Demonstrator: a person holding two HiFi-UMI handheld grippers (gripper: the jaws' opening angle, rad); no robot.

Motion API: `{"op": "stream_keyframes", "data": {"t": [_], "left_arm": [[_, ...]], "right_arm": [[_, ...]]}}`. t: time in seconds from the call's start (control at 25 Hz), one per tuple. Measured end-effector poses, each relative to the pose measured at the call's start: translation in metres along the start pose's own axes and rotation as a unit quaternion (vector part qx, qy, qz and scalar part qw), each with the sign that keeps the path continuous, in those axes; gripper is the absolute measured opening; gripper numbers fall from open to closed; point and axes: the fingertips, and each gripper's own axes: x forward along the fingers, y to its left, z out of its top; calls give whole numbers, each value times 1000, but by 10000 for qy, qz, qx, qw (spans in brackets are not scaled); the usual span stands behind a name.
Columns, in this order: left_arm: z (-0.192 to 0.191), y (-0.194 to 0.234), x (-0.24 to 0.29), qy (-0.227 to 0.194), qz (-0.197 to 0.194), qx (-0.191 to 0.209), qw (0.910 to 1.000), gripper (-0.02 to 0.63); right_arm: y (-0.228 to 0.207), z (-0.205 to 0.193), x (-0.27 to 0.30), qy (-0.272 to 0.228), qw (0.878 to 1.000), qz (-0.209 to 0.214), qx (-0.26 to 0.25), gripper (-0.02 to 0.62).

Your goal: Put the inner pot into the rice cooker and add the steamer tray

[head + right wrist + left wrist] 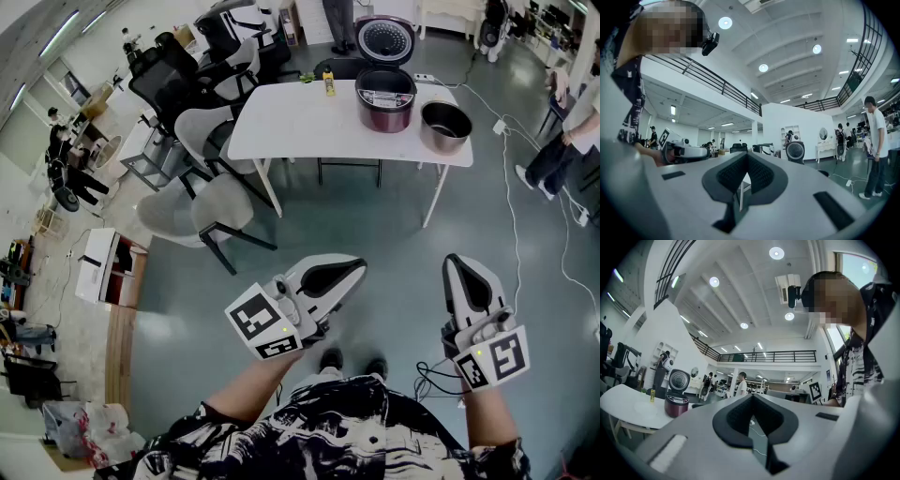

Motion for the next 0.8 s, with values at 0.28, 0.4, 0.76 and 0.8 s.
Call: {"op": "stream_keyframes", "data": {"t": [0.28,0.4,0.76,0.8], "left_arm": [[1,1,2,2,-19,-20,10000,5],[1,-1,0,0,-25,-21,10000,5],[0,3,-5,-33,6,-76,10000,5],[1,3,-5,-42,9,-85,10000,5]], "right_arm": [[-1,0,0,22,10000,12,22,-2],[2,0,-1,22,10000,29,26,-2],[-2,19,9,-808,9952,189,510,518],[0,20,10,-808,9956,195,432,535]]}}
